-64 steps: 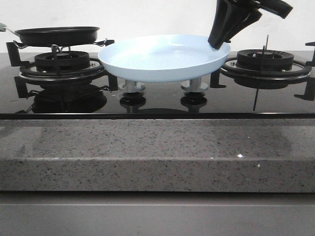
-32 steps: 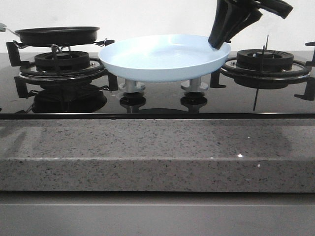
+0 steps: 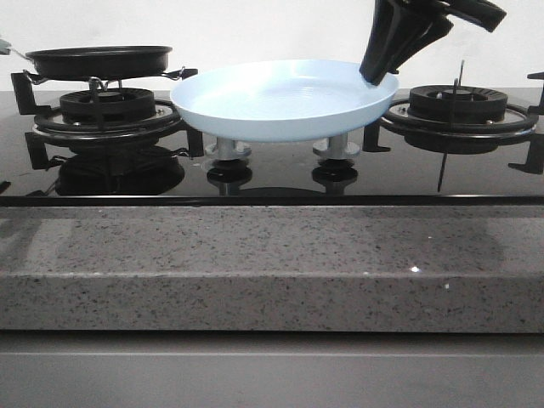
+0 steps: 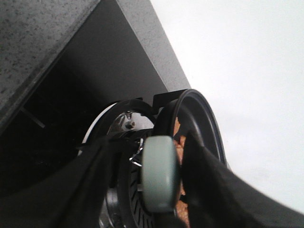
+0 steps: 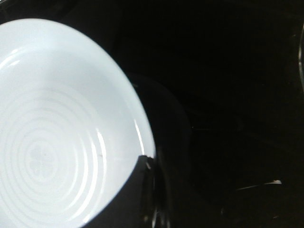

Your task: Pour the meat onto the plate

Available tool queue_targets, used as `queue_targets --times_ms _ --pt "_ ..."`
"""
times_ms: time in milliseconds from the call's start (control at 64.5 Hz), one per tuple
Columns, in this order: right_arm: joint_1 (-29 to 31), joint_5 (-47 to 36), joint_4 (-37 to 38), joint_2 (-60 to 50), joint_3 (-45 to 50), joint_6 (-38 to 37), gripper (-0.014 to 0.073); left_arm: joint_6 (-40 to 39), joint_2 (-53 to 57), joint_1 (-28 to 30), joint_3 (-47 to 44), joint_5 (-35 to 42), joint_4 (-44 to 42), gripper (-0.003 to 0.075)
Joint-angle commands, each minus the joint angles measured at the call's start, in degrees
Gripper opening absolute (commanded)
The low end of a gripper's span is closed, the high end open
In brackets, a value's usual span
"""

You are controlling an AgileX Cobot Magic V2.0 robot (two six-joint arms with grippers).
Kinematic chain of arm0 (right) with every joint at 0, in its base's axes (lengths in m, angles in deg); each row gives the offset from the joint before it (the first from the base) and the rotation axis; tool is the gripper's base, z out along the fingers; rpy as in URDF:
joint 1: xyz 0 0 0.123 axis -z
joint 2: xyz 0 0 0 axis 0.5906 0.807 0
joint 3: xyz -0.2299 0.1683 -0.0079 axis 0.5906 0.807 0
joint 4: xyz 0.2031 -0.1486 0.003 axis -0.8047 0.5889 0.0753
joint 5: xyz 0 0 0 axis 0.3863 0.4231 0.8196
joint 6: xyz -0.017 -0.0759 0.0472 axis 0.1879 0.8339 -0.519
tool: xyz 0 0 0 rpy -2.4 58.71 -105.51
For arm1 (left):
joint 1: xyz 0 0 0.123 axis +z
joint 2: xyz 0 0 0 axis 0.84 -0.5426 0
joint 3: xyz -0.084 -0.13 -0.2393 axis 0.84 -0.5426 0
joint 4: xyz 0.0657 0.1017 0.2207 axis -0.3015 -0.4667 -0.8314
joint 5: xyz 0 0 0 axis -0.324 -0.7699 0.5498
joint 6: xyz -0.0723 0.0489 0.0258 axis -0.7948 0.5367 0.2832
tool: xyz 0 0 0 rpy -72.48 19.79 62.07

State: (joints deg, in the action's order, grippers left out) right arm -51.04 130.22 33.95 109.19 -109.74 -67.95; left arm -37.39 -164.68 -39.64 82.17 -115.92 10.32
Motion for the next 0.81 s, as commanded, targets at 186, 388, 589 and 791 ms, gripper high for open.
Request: queue_targets --times_ms 186,388,589,791 --pt "0.0 -1.8 -1.9 -2.9 -1.3 0.6 -0.0062 0.6 2.5 0.1 2.0 -1.1 5.4 0.019" --pt "0.0 -1.8 -1.9 -2.9 -1.3 0.6 -0.0062 0.6 2.5 0.1 2.0 -1.1 6.3 0.0167" --pt "0.0 -1.8 -1.9 -2.9 -1.3 0.6 -0.0062 0.7 2.5 0.1 2.0 -1.2 6.3 0.0102" --pt "0.0 -1.8 -1.9 -2.9 -1.3 0.6 -0.0062 0.7 2.5 0.1 2.0 -4.8 8.3 0.0086"
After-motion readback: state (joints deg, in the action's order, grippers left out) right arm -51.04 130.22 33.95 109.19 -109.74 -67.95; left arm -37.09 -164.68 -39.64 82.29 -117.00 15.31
